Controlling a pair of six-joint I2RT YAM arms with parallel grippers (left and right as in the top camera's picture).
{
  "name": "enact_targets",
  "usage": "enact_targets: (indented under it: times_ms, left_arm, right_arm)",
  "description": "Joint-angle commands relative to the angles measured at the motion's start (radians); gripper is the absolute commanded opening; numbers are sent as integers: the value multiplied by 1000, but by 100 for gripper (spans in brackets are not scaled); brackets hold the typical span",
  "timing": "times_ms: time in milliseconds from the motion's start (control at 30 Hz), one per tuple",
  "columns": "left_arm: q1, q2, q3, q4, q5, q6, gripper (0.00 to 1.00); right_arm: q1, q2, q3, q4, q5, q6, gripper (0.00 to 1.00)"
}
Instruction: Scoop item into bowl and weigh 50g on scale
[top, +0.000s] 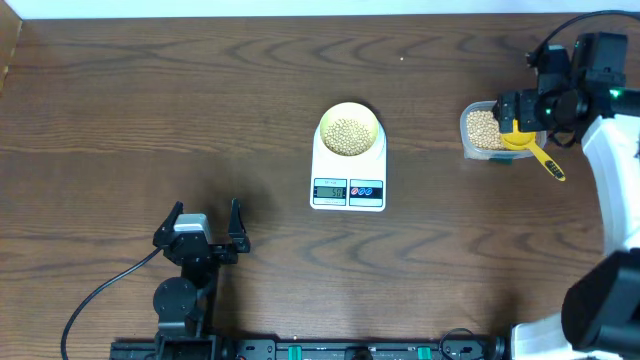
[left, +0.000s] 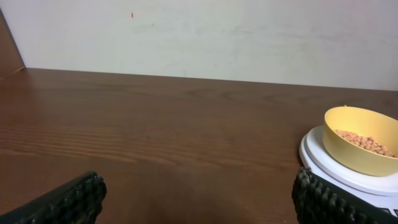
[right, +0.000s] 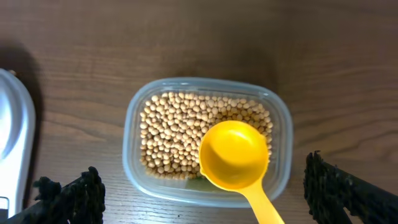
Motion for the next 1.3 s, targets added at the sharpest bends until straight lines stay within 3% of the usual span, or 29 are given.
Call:
enact_targets:
  times_ms: [0, 400, 667, 1267]
  left_arm:
    - [5, -6, -13, -42, -13, 6, 97]
    - [5, -6, -13, -42, -13, 6, 97]
    - [5, -6, -13, -42, -13, 6, 98]
    - [5, -6, -13, -42, -13, 6, 97]
  right_arm:
    - [-13, -61, 1, -3, -7, -3, 99]
    - [-8, -162, 0, -3, 8, -4, 99]
    - [26, -224, -74, 88, 12, -71, 99]
    - [120, -647, -682, 559, 12, -70, 99]
